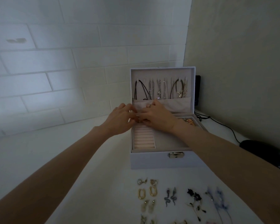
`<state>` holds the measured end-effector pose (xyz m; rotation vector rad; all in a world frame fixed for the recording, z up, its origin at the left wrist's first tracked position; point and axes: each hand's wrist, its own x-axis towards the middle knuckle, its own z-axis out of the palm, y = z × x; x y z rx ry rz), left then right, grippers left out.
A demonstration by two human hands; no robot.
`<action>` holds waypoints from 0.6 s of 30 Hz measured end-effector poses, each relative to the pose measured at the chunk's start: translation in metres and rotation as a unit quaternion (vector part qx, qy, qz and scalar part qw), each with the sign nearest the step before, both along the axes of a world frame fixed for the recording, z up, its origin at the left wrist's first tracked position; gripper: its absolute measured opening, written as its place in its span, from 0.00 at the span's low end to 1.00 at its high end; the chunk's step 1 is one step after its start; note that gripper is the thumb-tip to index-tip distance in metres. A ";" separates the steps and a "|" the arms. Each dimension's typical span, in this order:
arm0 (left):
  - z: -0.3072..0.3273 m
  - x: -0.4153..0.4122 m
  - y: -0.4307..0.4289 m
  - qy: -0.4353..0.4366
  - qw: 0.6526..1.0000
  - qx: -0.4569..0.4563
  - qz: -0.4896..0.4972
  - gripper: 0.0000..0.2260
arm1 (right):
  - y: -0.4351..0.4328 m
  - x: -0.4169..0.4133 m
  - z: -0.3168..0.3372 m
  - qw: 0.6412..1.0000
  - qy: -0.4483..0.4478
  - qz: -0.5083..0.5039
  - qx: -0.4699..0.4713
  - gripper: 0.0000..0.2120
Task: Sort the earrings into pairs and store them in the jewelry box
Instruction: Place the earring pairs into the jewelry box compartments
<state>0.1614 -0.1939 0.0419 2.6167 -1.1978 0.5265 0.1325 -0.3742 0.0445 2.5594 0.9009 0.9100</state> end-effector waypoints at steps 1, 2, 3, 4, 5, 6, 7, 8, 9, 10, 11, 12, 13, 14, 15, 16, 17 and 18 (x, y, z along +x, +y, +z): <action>0.000 0.000 0.000 -0.005 1.000 0.008 0.000 0.32 | -0.001 0.001 0.000 1.000 0.013 0.000 -0.005 0.07; 0.001 -0.001 0.000 -0.008 1.000 0.018 0.002 0.32 | -0.001 0.000 0.002 0.999 0.040 -0.012 -0.006 0.08; 0.003 -0.002 0.000 -0.013 1.000 0.028 0.002 0.33 | 0.001 -0.002 0.004 0.996 0.080 -0.034 -0.007 0.09; 0.005 -0.002 -0.001 -0.015 0.999 0.040 0.003 0.33 | 0.002 -0.005 0.007 0.992 0.112 -0.061 -0.013 0.12; 0.006 -0.003 -0.001 -0.016 0.999 0.049 0.001 0.34 | 0.003 -0.007 0.009 0.989 0.125 -0.077 -0.018 0.13; 0.007 -0.004 -0.002 -0.014 0.998 0.057 0.001 0.34 | 0.004 -0.009 0.012 0.987 0.135 -0.087 -0.019 0.14; 0.007 -0.005 -0.001 -0.017 0.998 0.061 -0.001 0.34 | 0.004 -0.011 0.014 0.986 0.137 -0.093 -0.014 0.15; 0.007 -0.006 -0.001 -0.024 0.998 0.064 0.001 0.33 | 0.003 -0.013 0.015 0.986 0.136 -0.099 0.000 0.16; 0.006 -0.007 0.000 -0.042 0.997 0.059 0.003 0.31 | 0.000 -0.015 0.016 0.986 0.129 -0.102 0.028 0.16; 0.006 -0.008 0.002 -0.065 0.996 0.052 0.008 0.29 | -0.004 -0.016 0.016 0.985 0.124 -0.107 0.062 0.17; 0.005 -0.009 0.003 -0.092 0.995 0.040 0.010 0.26 | -0.009 -0.017 0.017 0.982 0.121 -0.113 0.096 0.18; 0.004 -0.010 0.004 -0.112 0.993 0.033 0.012 0.22 | -0.012 -0.019 0.017 0.978 0.124 -0.121 0.120 0.19; 0.003 -0.010 0.005 -0.125 0.992 0.032 0.012 0.20 | -0.014 -0.021 0.018 0.974 0.132 -0.129 0.131 0.19; 0.001 -0.010 0.005 -0.131 0.991 0.036 0.009 0.19 | -0.016 -0.023 0.018 0.971 0.143 -0.136 0.131 0.20; -0.002 -0.011 0.004 -0.136 0.990 0.044 -0.001 0.19 | -0.016 -0.024 0.017 0.970 0.154 -0.142 0.125 0.20; -0.003 -0.013 0.002 -0.129 0.990 0.056 -0.010 0.20 | -0.015 -0.026 0.016 0.969 0.163 -0.146 0.116 0.19; -0.004 -0.014 -0.001 -0.116 0.991 0.069 -0.015 0.22 | -0.015 -0.027 0.014 0.969 0.168 -0.147 0.105 0.19; -0.004 -0.017 -0.003 -0.096 0.992 0.083 -0.010 0.26 | -0.014 -0.028 0.012 0.970 0.170 -0.147 0.092 0.19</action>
